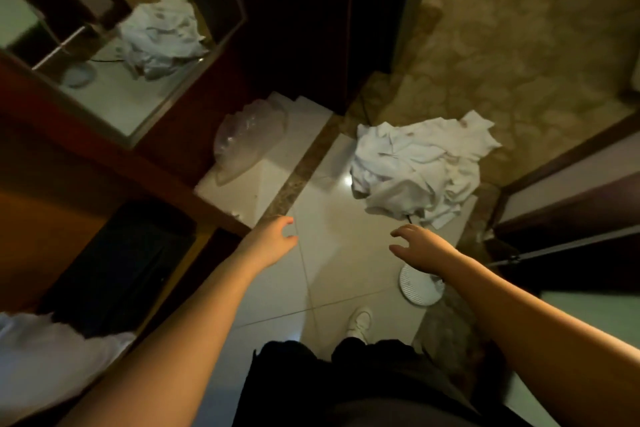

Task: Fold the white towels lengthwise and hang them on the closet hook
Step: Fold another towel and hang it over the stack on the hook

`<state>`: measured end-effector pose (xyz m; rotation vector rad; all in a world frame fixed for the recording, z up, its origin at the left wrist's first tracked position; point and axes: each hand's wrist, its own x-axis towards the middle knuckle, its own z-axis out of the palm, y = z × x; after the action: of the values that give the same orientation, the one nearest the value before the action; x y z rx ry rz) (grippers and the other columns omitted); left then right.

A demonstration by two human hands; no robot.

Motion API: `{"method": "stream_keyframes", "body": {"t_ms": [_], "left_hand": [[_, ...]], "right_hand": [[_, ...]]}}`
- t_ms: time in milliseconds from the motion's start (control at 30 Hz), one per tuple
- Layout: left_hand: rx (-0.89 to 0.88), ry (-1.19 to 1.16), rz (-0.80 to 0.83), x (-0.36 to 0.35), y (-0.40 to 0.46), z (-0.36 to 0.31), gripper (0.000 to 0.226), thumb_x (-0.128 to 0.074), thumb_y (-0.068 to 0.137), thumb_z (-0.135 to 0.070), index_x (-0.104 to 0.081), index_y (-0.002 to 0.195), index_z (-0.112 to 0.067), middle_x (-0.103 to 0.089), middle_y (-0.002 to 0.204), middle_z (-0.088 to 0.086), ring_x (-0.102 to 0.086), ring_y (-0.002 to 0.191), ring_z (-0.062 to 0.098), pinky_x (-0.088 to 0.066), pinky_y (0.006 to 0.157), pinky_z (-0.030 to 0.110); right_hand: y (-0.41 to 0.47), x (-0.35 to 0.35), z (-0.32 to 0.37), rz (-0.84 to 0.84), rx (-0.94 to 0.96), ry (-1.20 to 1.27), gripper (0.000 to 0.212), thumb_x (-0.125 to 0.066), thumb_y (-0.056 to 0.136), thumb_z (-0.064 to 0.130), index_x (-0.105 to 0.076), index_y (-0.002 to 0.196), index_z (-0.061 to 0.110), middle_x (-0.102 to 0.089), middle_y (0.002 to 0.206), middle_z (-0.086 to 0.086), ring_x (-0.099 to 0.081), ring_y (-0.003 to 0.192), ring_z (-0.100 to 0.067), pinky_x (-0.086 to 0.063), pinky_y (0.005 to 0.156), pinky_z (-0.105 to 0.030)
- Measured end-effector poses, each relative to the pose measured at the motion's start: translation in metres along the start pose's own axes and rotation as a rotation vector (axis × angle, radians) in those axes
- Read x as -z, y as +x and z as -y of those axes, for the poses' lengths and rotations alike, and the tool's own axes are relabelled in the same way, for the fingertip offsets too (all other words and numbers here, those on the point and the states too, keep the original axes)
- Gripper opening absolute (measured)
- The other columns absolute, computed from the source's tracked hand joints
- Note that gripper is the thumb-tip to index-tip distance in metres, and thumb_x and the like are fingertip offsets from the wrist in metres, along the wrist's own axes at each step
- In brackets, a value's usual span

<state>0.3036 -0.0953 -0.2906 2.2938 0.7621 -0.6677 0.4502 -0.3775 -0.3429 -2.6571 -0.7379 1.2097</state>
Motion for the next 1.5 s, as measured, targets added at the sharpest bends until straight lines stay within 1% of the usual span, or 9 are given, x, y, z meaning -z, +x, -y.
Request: {"method": "stream_keyframes", "body": {"t_ms": [133, 367, 600, 833, 1000, 1100, 1300, 1433, 1500], "left_hand": [[-0.014, 0.108, 0.089, -0.01, 0.057, -0.043, 0.05, -0.055, 0.098, -0.035, -0.047, 0.146, -0.024, -0.045, 0.153, 0.002, -0.046, 0.136, 0.022, -0.039, 0.109, 0.033], [-0.068, 0.167, 0.2, -0.013, 0.179, -0.111, 0.049, -0.052, 0.1, -0.031, -0.045, 0.147, -0.019, -0.048, 0.149, 0.005, -0.059, 0.118, 0.029, -0.042, 0.083, 0.028], [-0.145, 0.215, 0.301, -0.02, 0.343, -0.172, 0.041, -0.051, 0.1, -0.028, -0.052, 0.14, -0.019, -0.053, 0.144, 0.007, -0.057, 0.118, 0.027, -0.043, 0.082, 0.029], [-0.187, 0.303, 0.423, -0.028, 0.481, -0.219, 0.034, -0.048, 0.099, -0.028, -0.058, 0.128, -0.013, -0.06, 0.128, 0.013, -0.056, 0.095, 0.024, -0.04, 0.074, 0.029], [-0.135, 0.293, 0.425, -0.078, 0.579, -0.223, 0.031, -0.052, 0.098, -0.026, -0.061, 0.124, -0.013, -0.063, 0.123, 0.012, -0.059, 0.101, 0.026, -0.042, 0.077, 0.027], [-0.076, 0.292, 0.435, -0.12, 0.626, -0.214, 0.028, -0.052, 0.098, -0.024, -0.063, 0.121, -0.012, -0.063, 0.119, 0.013, -0.059, 0.099, 0.027, -0.041, 0.077, 0.028], [0.061, 0.083, 0.392, -0.2, 0.694, -0.209, 0.022, -0.054, 0.096, -0.019, -0.067, 0.111, -0.01, -0.067, 0.111, 0.015, -0.062, 0.103, 0.033, -0.05, 0.09, 0.037], [0.11, -0.158, 0.36, -0.24, 0.734, -0.219, 0.04, -0.061, 0.095, -0.028, -0.058, 0.134, -0.016, -0.06, 0.133, 0.007, -0.057, 0.119, 0.029, -0.047, 0.101, 0.036], [0.157, -0.284, 0.345, -0.255, 0.751, -0.227, 0.045, -0.064, 0.094, -0.036, -0.054, 0.135, -0.02, -0.058, 0.128, 0.005, -0.054, 0.123, 0.028, -0.045, 0.099, 0.033]], "right_hand": [[0.032, 0.021, -0.05, 0.019, -0.108, 0.064, 0.049, -0.051, 0.099, 0.042, -0.053, 0.142, 0.019, -0.05, 0.147, -0.004, -0.049, 0.132, -0.024, -0.041, 0.108, -0.037], [0.1, 0.053, -0.114, 0.054, -0.298, 0.205, 0.048, -0.047, 0.099, 0.038, -0.054, 0.141, 0.018, -0.051, 0.145, -0.009, -0.051, 0.129, -0.029, -0.044, 0.105, -0.04], [0.197, 0.092, -0.17, 0.076, -0.427, 0.315, 0.046, -0.047, 0.102, 0.035, -0.05, 0.145, 0.018, -0.046, 0.151, -0.008, -0.047, 0.135, -0.027, -0.039, 0.107, -0.035], [0.295, 0.112, -0.206, 0.102, -0.521, 0.435, 0.044, -0.048, 0.102, 0.033, -0.054, 0.141, 0.013, -0.049, 0.148, -0.013, -0.049, 0.132, -0.029, -0.039, 0.103, -0.032], [0.401, 0.099, -0.234, 0.101, -0.477, 0.537, 0.038, -0.052, 0.1, 0.029, -0.062, 0.132, 0.011, -0.056, 0.141, -0.012, -0.055, 0.122, -0.027, -0.037, 0.086, -0.025], [0.464, 0.08, -0.254, 0.085, -0.461, 0.57, 0.039, -0.054, 0.098, 0.029, -0.063, 0.13, 0.009, -0.057, 0.139, -0.013, -0.056, 0.12, -0.027, -0.04, 0.093, -0.027], [0.558, 0.041, -0.299, 0.003, -0.531, 0.603, 0.043, -0.053, 0.099, 0.027, -0.056, 0.138, 0.011, -0.049, 0.146, -0.012, -0.048, 0.132, -0.028, -0.036, 0.101, -0.028], [0.603, 0.022, -0.309, -0.115, -0.464, 0.664, 0.052, -0.055, 0.098, 0.023, -0.044, 0.148, 0.013, -0.041, 0.154, -0.008, -0.04, 0.14, -0.025, -0.029, 0.111, -0.027], [0.619, 0.012, -0.31, -0.114, -0.402, 0.667, 0.059, -0.056, 0.098, 0.021, -0.037, 0.153, 0.015, -0.037, 0.158, -0.005, -0.038, 0.143, -0.023, -0.026, 0.115, -0.028]]}}
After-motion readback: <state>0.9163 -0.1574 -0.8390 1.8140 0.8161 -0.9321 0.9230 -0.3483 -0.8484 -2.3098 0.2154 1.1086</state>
